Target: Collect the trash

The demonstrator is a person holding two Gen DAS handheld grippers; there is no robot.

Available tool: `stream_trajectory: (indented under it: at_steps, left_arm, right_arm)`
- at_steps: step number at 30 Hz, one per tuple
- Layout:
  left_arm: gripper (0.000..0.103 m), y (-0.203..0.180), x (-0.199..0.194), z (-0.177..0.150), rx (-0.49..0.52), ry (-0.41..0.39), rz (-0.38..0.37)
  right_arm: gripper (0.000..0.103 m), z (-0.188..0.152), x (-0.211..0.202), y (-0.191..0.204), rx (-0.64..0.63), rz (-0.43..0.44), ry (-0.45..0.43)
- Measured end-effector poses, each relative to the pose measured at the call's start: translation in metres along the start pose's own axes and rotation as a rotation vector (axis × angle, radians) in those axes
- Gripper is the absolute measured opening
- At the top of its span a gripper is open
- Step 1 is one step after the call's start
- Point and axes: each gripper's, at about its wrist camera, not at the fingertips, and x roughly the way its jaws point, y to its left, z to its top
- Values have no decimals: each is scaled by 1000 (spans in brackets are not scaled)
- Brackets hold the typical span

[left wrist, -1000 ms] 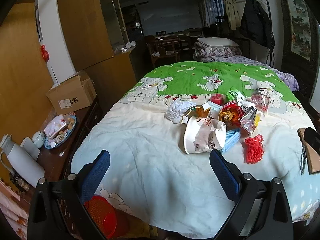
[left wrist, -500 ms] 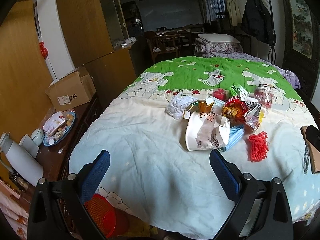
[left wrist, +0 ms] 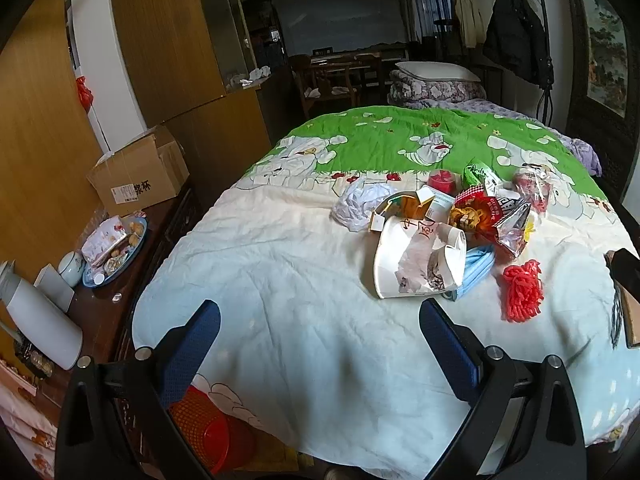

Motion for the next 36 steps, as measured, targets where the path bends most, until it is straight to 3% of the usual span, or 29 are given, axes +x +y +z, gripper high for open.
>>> stream_trajectory:
  at_steps: [19, 29, 36]
  left_arm:
    - [97, -2, 10, 1, 7, 18, -6]
    - [97, -10, 14, 5, 14, 25, -89]
    - [97, -12, 11, 7, 16, 5, -84]
  right_arm:
    - [97, 1, 7, 4, -5, 2, 12]
    - [97, 0, 6, 0, -1, -3, 5]
    - [97, 3, 6, -1, 0, -5, 2]
